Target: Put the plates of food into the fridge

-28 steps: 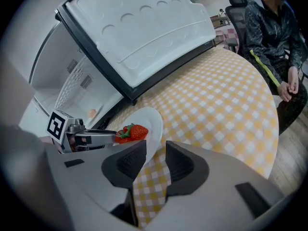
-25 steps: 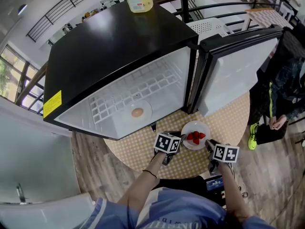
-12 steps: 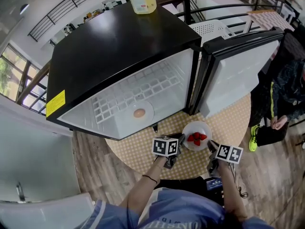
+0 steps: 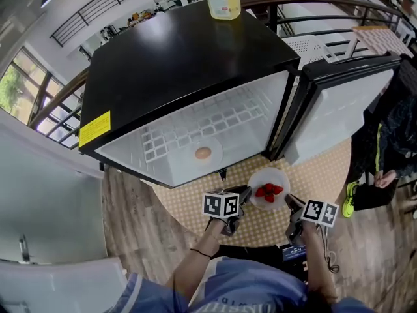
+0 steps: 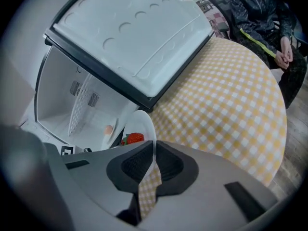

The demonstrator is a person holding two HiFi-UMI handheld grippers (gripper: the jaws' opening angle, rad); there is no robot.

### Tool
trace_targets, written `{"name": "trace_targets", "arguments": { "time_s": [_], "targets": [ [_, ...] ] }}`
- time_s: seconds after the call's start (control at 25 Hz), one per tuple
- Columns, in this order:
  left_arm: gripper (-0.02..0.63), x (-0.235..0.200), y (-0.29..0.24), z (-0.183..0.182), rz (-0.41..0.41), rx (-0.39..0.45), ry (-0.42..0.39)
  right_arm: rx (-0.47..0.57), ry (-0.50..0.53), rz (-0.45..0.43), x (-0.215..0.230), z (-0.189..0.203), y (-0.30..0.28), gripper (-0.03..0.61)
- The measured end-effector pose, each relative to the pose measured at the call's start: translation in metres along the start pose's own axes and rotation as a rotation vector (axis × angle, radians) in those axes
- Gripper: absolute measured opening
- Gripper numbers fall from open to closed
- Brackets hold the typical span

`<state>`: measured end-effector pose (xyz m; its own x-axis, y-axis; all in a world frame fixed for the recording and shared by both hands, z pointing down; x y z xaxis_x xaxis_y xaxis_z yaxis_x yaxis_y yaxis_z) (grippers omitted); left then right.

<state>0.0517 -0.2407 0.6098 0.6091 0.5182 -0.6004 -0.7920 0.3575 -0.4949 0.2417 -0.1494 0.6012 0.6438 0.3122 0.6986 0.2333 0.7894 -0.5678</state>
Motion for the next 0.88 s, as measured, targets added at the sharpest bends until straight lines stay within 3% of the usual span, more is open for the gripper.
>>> {"name": "trace_targets", "arguments": {
  "time_s": [0.32, 0.52, 0.76, 0.88],
  "targets": [
    [0.058, -0.026, 0.038, -0.041, -0.046, 0.078, -0.036, -0.013, -0.058, -0.109, -0.054, 0.001, -0.025, 0.031],
    [0.058, -0.044, 0.049, -0.075, -0.084, 0.133, -0.064, 0.017, -0.209, -0.133, -0.075, 0.001, -0.048, 0.029],
    [0.058, -0.067, 0.045, -0.105, -0.155, 0.135, -0.14, 0.051, -0.45, -0.146, -0.082, 0.009, -0.083, 0.028],
    [0.058, -0.075, 0.039, -0.114, -0.171, 0.127, -0.161, 0.08, -0.516, -0.136, -0.081, 0.011, -0.092, 0.028]
  ]
}}
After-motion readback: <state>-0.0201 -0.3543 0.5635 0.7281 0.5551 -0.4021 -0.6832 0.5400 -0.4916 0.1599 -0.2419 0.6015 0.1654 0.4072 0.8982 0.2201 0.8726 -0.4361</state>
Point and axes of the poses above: the fingertips, and each gripper's own axes: y backward along the fingers, x to its right, z out of its underside, the point moved 5 cm from there along y, backward along the fingers, and after that the axes turned 10 degrees about x, right-handed, at the moved point
